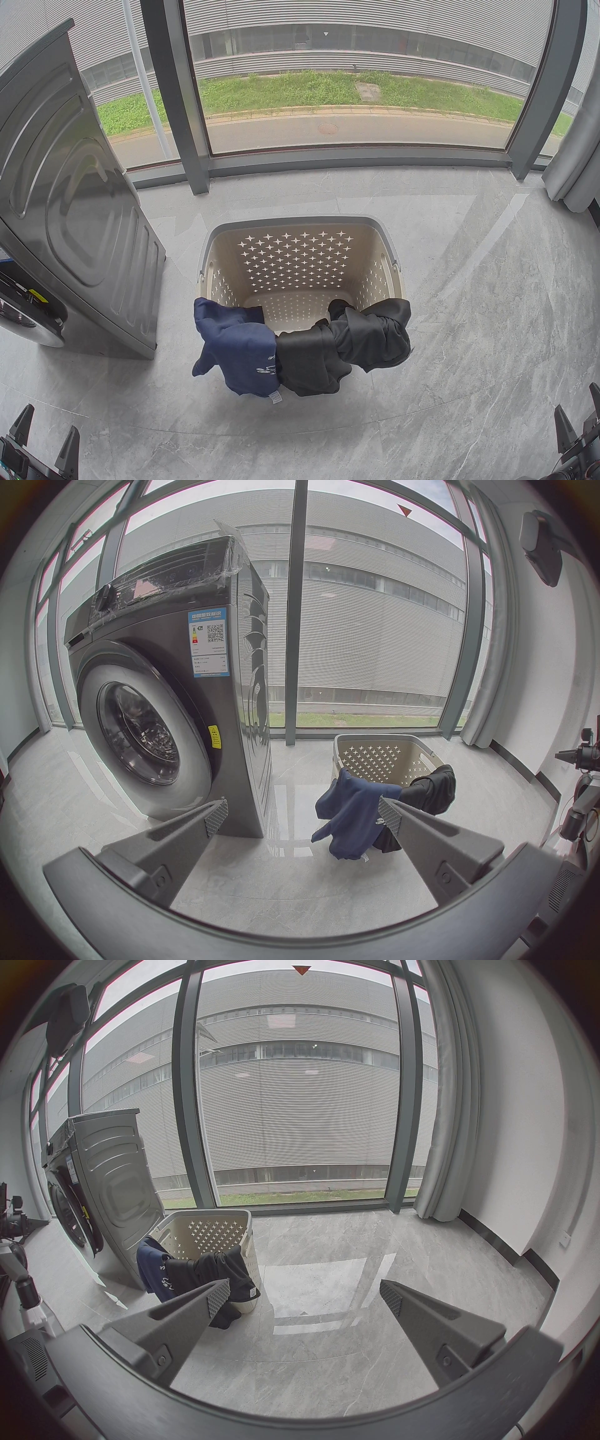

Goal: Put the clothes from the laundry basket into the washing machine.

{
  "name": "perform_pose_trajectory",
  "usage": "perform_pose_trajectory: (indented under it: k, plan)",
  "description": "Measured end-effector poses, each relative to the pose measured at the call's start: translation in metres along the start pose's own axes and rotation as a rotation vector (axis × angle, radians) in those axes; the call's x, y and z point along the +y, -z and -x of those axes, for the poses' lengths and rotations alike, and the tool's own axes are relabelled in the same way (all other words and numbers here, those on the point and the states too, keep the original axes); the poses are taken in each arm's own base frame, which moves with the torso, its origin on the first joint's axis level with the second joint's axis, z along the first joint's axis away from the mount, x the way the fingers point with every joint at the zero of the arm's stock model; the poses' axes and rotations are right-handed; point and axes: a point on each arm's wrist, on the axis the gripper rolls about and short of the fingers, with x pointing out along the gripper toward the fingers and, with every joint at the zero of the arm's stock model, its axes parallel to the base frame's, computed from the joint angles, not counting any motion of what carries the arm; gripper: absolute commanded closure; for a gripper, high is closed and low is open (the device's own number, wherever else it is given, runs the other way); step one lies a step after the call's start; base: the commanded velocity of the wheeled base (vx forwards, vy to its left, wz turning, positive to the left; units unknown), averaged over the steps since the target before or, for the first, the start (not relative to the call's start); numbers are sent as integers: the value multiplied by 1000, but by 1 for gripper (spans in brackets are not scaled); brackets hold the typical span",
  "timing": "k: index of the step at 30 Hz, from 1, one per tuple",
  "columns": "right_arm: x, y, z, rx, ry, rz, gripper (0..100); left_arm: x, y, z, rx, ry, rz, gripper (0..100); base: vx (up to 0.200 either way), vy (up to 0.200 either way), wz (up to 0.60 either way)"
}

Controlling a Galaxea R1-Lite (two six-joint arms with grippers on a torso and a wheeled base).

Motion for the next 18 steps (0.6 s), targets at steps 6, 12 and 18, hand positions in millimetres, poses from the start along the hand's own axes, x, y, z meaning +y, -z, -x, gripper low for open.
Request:
perform_pose_trajectory:
  k: [6,12,18]
  plan:
    - [0,0,0,0,0,0,0,0,0,0,0,1,0,0,0,200,0]
    - [0,0,0,0,0,0,0,0,0,0,0,0,1,0,0,200,0]
    - [0,0,0,0,0,0,0,0,0,0,0,1,1,0,0,200,0]
